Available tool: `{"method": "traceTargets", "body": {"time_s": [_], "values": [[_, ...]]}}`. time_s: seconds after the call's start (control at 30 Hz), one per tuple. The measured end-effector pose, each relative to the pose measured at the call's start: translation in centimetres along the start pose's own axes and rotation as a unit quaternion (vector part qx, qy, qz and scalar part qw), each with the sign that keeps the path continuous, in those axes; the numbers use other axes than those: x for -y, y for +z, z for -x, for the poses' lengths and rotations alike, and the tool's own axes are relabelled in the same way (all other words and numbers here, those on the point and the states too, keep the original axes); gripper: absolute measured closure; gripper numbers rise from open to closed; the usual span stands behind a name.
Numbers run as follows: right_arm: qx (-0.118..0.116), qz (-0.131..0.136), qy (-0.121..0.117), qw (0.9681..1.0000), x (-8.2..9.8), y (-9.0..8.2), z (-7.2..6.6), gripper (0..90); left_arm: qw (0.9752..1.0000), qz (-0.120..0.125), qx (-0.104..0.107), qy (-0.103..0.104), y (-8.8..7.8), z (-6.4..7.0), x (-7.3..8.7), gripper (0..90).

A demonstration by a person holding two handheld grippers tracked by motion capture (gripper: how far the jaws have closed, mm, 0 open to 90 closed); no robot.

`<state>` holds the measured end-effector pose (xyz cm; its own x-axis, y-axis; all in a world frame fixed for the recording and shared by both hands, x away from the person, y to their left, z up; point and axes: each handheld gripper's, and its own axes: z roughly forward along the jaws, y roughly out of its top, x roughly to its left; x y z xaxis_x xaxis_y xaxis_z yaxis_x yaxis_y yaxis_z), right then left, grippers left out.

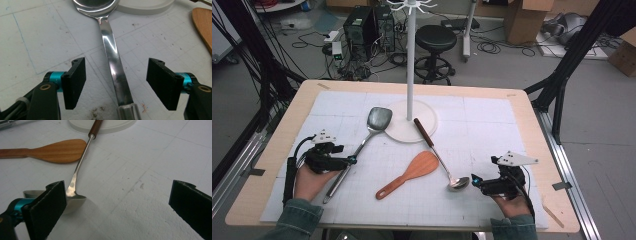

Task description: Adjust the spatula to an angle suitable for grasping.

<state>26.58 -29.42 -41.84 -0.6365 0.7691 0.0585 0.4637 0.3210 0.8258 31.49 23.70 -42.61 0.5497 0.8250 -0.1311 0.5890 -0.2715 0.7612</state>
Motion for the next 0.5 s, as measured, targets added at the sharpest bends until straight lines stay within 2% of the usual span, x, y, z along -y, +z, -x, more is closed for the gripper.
{"method": "traceTargets", "body": {"time_s": [0.2,0.5], "values": [[0.001,0.000,-0.001,1.0000,0.0,0.0,0.0,0.5,1.0000,0.005,0.003,-0.001,0.7,0.2,0.0,38.9],[0.002,0.001,-0.001,1.0000,0.0,0.0,0.1,0.5,0.9999,-0.009,-0.002,-0.007,1.4,0.0,0.0,43.8]]}}
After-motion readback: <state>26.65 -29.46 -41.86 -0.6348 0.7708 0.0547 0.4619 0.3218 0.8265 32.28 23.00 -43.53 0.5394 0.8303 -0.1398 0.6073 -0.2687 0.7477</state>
